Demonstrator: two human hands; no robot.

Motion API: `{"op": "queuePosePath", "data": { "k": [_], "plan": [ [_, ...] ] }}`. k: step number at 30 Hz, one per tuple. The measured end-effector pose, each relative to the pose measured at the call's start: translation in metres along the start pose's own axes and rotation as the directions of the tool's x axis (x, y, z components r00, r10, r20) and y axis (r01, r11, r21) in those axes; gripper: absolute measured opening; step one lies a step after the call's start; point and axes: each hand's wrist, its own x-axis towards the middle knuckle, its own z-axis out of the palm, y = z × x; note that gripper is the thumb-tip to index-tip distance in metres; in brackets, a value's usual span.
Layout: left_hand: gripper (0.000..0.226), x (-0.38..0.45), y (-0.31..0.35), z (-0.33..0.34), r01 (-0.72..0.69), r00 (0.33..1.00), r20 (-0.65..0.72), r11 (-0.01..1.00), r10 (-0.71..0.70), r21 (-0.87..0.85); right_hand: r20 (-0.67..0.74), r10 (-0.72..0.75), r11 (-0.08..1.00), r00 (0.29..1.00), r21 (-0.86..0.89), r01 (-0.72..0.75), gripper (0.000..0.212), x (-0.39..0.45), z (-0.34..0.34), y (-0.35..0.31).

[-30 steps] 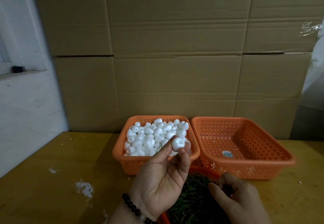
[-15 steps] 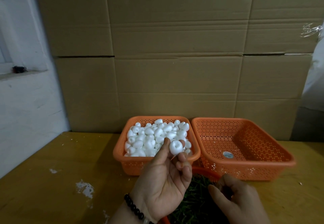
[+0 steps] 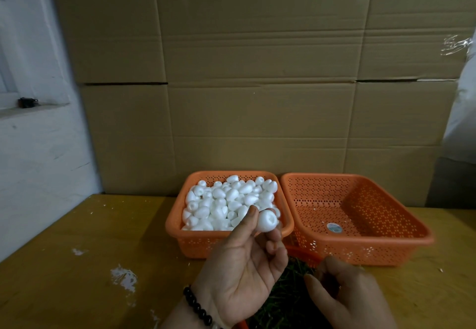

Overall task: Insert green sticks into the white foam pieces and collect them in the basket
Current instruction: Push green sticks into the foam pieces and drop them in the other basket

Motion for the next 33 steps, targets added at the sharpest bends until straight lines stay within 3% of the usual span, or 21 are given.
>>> {"op": "queuePosePath", "data": {
  "k": [16,23,27,33],
  "plan": [
    [0.020,-0.001,0.000,-0.002,-0.019,0.997,0.069,0.997,0.014,0.073,-0.033,0.025,0.997,0.999,0.068,-0.023,0.022,-0.002,-0.009,-0.013],
    [0.050,-0.001,-0.001,0.000,-0.056,0.996,0.080,0.992,0.047,0.109,-0.064,0.044,0.967,0.997,0.253,-0.026,0.032,-0.001,-0.010,-0.018],
    [0.032,-0.002,-0.002,0.002,-0.111,0.989,0.114,0.981,0.094,0.156,-0.093,0.036,0.961,0.995,0.276,-0.009,0.035,0.000,-0.010,-0.018],
    [0.035,0.000,-0.004,-0.002,-0.170,0.978,0.150,0.966,0.142,0.194,-0.144,0.015,0.960,0.990,0.278,0.026,0.043,0.000,-0.008,-0.018]
  ]
}}
